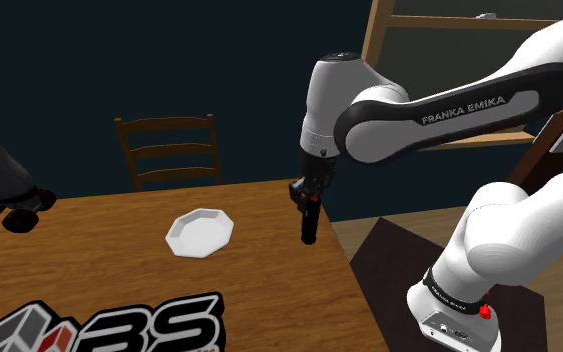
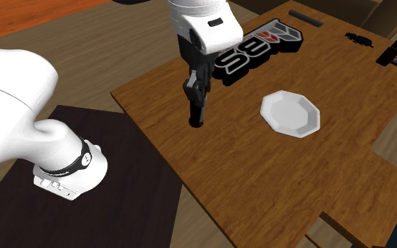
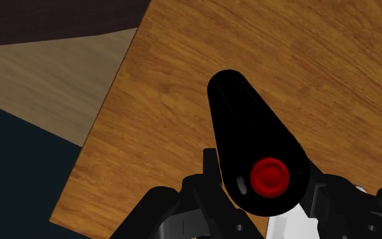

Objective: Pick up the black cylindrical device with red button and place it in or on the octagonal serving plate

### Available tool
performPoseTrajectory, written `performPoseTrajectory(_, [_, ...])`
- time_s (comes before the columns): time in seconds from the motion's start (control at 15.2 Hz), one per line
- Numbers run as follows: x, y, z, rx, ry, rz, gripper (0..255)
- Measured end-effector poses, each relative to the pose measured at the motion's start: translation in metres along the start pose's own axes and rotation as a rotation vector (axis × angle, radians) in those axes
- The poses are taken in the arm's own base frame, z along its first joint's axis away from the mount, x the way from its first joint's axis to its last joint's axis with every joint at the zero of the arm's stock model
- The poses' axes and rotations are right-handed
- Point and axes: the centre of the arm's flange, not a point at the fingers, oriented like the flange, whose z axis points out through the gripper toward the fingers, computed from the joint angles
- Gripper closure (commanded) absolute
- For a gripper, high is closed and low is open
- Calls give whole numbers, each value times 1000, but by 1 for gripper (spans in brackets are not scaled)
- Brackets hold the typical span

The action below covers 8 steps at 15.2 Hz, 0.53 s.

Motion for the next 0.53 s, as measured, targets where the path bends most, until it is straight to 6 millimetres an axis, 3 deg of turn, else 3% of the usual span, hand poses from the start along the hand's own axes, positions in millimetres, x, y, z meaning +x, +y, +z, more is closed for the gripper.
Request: performPoseTrajectory(0.53, [79,-57,-10,-1,-1,0,255])
